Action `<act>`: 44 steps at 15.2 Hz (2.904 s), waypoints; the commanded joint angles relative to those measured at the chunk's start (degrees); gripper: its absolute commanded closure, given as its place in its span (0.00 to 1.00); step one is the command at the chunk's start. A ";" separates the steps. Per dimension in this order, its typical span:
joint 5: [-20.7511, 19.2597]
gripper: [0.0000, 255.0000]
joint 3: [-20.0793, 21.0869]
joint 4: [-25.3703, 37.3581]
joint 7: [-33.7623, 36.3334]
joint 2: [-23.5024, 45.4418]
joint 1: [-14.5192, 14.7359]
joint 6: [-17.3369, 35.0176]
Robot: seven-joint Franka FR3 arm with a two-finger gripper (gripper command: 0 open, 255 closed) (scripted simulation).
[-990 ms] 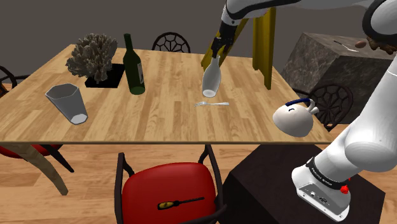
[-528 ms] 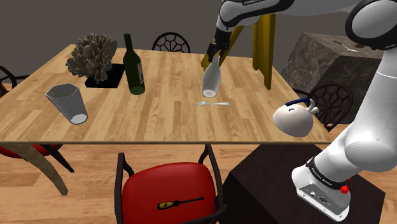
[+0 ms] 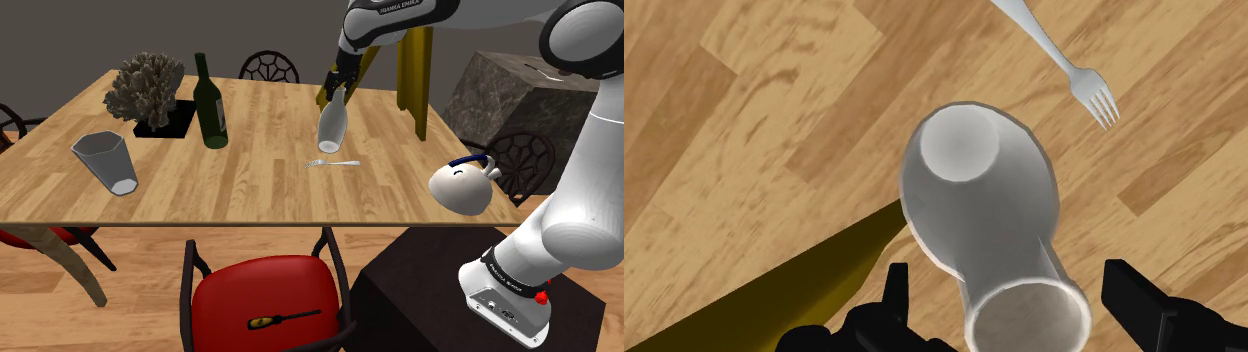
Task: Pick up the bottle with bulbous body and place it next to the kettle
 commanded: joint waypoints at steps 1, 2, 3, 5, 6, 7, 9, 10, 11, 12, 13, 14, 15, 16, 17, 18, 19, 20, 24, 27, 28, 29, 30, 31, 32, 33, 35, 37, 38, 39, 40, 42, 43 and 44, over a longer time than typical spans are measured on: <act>0.00 0.00 0.00 -0.01 0.00 0.00 0.00 0.02; 0.00 1.00 0.00 -0.01 0.00 0.00 0.00 0.02; 0.00 1.00 0.00 -0.01 0.00 0.00 0.00 0.02; 0.00 1.00 0.00 -0.01 0.00 0.00 0.00 0.02; 0.00 1.00 0.00 -0.01 0.00 0.00 0.00 0.02; 0.00 1.00 0.00 -0.01 0.00 0.00 0.00 0.01; 0.00 1.00 0.00 -0.01 0.00 0.00 0.00 0.02; 0.00 1.00 0.00 -0.01 0.00 0.00 0.00 0.02; 0.00 1.00 0.00 -0.01 0.00 0.00 0.00 0.02; -0.03 1.00 -0.01 0.46 0.03 -0.22 0.00 -0.67; -0.06 1.00 -0.02 0.93 0.06 -0.43 0.00 -1.36; -0.09 1.00 -0.03 1.43 0.09 -0.62 0.00 -2.05; -0.11 1.00 -0.04 1.98 0.12 -0.78 0.00 -2.75; -0.13 1.00 -0.05 2.51 0.15 -0.95 0.00 -3.46; -0.16 1.00 -0.06 3.06 0.17 -1.11 0.00 -4.16; -0.18 1.00 -0.07 3.63 0.20 -1.25 0.00 -4.87; -0.20 1.00 -0.07 4.21 0.23 -1.39 0.00 -5.59; -0.22 1.00 -0.08 4.81 0.25 -1.51 -0.01 -6.31; -0.29 1.00 -0.11 7.39 0.35 -1.86 -0.03 -9.24; -0.33 1.00 -0.13 9.52 0.42 -1.99 -0.05 -11.50; -0.34 1.00 -0.13 10.27 0.44 -2.00 -0.06 -12.26; -0.35 1.00 -0.13 11.04 0.46 -2.00 -0.07 -13.03; -0.35 1.00 -0.14 11.83 0.48 -1.99 -0.08 -13.81; -0.36 1.00 -0.14 12.65 0.50 -1.96 -0.09 -14.59; -0.36 1.00 -0.15 13.48 0.52 -1.91 -0.10 -15.38; -0.37 1.00 -0.15 14.35 0.54 -1.85 -0.12 -16.18; -0.37 1.00 -0.16 16.14 0.58 -1.68 -0.15 -17.80; -0.36 1.00 -0.17 18.05 0.62 -1.43 -0.18 -19.47; -0.36 1.00 -0.17 19.05 0.64 -1.27 -0.20 -20.31; -0.35 1.00 -0.17 20.08 0.65 -1.10 -0.22 -21.17; -0.34 1.00 -0.18 21.15 0.67 -0.91 -0.24 -22.04; -0.32 1.00 -0.18 23.39 0.70 -0.45 -0.29 -23.82; -0.30 1.00 -0.19 24.57 0.72 -0.18 -0.32 -24.73; -0.28 1.00 -0.19 25.79 0.74 0.11 -0.35 -25.66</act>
